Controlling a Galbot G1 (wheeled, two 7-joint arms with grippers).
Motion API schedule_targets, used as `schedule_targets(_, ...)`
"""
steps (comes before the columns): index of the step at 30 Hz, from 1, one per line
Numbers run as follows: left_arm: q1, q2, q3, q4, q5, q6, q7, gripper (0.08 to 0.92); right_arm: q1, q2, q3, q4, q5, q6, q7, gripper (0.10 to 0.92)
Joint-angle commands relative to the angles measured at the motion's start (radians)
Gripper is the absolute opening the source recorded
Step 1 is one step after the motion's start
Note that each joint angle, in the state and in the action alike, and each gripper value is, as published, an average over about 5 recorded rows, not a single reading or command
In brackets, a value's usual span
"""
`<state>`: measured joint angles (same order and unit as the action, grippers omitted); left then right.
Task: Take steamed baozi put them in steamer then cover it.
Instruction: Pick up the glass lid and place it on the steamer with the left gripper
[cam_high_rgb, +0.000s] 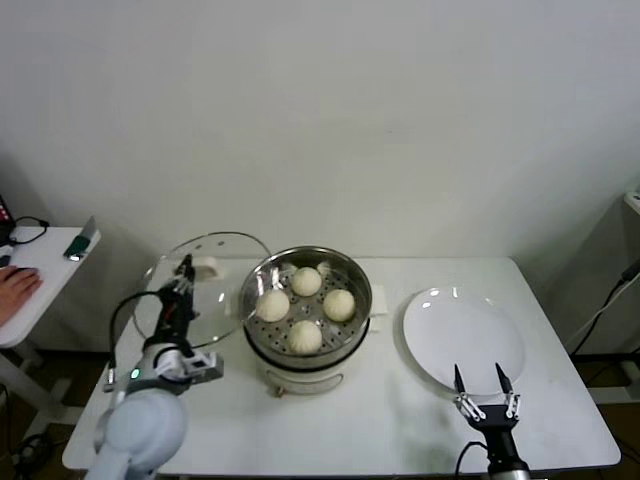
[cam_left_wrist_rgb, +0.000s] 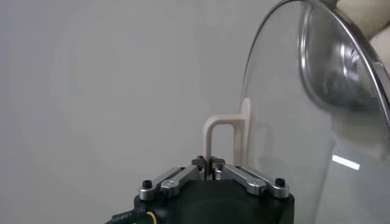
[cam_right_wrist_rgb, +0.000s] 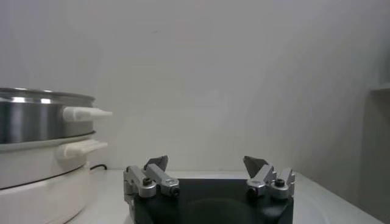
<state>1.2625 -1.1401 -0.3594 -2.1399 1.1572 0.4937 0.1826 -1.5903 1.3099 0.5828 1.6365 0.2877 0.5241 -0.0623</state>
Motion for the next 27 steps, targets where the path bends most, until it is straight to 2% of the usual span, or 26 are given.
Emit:
schedule_targets(1, -0.126, -0.104, 0.26, 0.012, 0.169, 0.086, 0.092, 0.134, 0.002, 0.002, -0.002, -0.001, -0.002, 0.004, 0.001, 0.823)
schedule_targets(17, -0.188, -0.303, 0.385, 0.151, 0.344, 0.095, 0.102, 0.134, -0.002, -0.011, 0.006, -0.012, 0.016, 0.027, 0.006, 0.823)
schedule_targets(27, -0.182, -0.348, 0.394, 0.214, 0.411, 0.082, 0.08, 0.134, -0.004, -0.014, 0.005, -0.019, 0.024, 0.035, 0.008, 0.823)
